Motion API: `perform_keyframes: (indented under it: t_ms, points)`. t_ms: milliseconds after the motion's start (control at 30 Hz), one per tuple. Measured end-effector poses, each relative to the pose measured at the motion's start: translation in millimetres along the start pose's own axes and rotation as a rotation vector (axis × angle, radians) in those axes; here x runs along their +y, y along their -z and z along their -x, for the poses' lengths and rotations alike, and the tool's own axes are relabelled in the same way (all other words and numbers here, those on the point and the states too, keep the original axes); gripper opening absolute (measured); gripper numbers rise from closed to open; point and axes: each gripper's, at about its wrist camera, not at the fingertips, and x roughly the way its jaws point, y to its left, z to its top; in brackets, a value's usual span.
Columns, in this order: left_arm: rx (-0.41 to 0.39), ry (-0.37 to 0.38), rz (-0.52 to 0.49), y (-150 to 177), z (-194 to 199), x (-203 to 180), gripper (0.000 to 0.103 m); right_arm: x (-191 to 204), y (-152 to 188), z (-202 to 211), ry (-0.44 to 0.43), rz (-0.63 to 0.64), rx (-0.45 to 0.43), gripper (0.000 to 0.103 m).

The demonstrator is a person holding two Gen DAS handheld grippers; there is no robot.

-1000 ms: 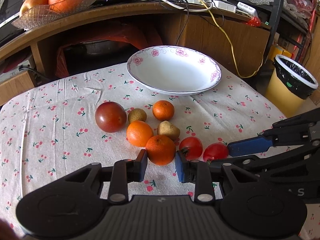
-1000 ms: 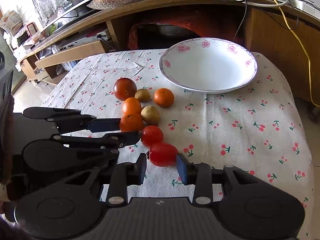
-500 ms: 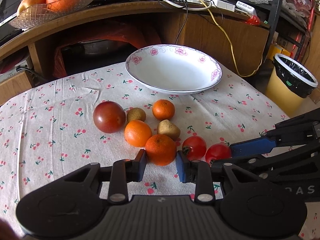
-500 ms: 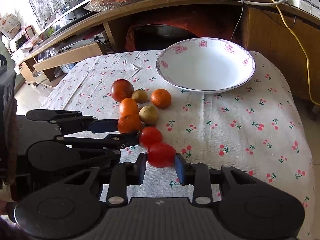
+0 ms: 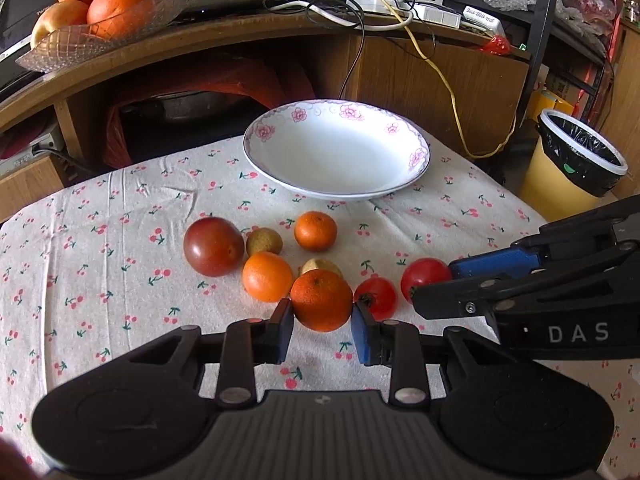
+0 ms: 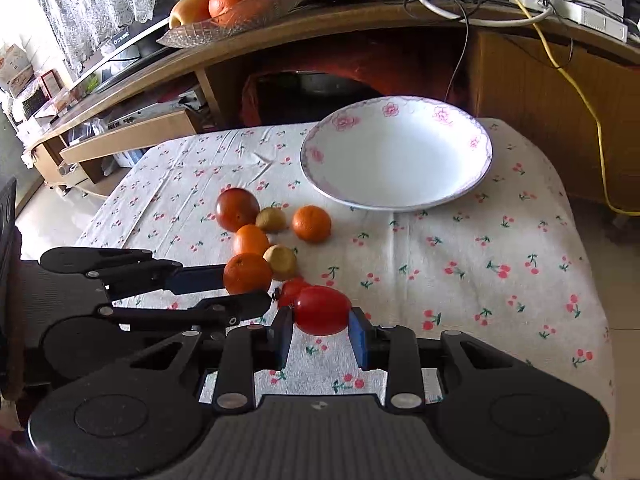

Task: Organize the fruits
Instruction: 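Carry both fruits over the white bowl and open both tools to drop them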

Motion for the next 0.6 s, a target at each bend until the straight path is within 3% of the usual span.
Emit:
perform_keyframes:
  t_ms: [600]
  points:
    - [-0.059, -0.060, -0.038, -55, -27, 2, 0.039, -20, -42, -10, 0.062, -0.028, -0.100, 0.026]
